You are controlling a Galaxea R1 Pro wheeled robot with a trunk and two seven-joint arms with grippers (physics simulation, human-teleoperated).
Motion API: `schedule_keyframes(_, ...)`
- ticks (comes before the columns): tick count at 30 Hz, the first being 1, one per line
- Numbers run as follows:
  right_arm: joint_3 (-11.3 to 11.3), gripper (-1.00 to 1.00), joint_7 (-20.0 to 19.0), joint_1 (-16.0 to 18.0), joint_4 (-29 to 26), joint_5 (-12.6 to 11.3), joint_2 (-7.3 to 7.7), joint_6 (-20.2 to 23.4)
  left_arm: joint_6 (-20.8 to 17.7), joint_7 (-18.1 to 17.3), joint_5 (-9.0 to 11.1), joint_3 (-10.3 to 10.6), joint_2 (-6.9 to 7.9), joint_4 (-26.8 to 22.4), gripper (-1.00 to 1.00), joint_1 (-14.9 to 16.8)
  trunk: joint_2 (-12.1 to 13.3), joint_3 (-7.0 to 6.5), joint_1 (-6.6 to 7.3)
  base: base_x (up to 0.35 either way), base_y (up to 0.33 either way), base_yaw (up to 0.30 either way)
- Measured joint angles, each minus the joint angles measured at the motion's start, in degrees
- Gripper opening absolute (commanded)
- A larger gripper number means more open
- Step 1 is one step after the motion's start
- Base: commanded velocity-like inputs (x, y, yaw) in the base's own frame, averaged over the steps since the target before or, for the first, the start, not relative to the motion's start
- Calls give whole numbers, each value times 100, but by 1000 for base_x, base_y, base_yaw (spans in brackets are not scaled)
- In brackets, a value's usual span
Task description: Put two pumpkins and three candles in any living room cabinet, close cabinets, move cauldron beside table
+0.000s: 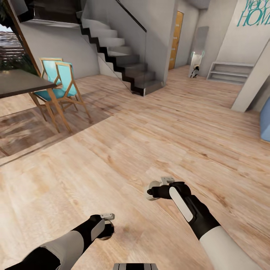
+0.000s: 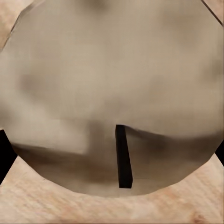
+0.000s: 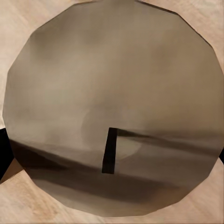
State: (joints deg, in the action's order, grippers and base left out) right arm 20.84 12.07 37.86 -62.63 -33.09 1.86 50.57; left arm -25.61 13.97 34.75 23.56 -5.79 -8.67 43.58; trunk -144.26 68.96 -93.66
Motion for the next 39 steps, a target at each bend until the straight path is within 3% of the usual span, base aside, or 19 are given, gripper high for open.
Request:
schedule_keyframes(5,-1,-100,8,-1,-1,8,1,-5,0,-6,11,5,84,0,-100,1,7,-122,13,0,0,59)
schedule_keyframes(16,0,-100,-9,0,26,14,13,-28,16,-31,50,-8,86,-4,-100,-1,22,-390,41,0,0,183)
schedule_keyframes(22,-11,-100,0,0,48,17,30,-22,31,-303,36,-11,93,-4,-100,0,30,-544,57,0,0,255)
schedule_keyframes(24,-131,-100,2,1,54,40,47,-20,29,-326,6,-42,134,-2,-100,0,32,-595,62,0,0,256)
schedule_keyframes(28,-445,-100,-16,-9,388,45,60,-19,27,-342,20,-338,235,-2,-100,0,38,-697,71,0,0,257)
schedule_keyframes(32,-522,-100,-49,-9,1053,56,61,-259,37,-341,9,-729,266,44,-100,-1,43,-800,82,0,0,259)
schedule_keyframes(36,-496,-100,-61,-9,1415,59,57,-618,98,-338,-11,-806,319,295,-100,-2,49,-900,92,0,0,270)
schedule_keyframes(39,-486,-100,-70,-8,1558,52,54,-704,372,-336,5,-830,426,471,-100,0,53,-971,100,0,0,280)
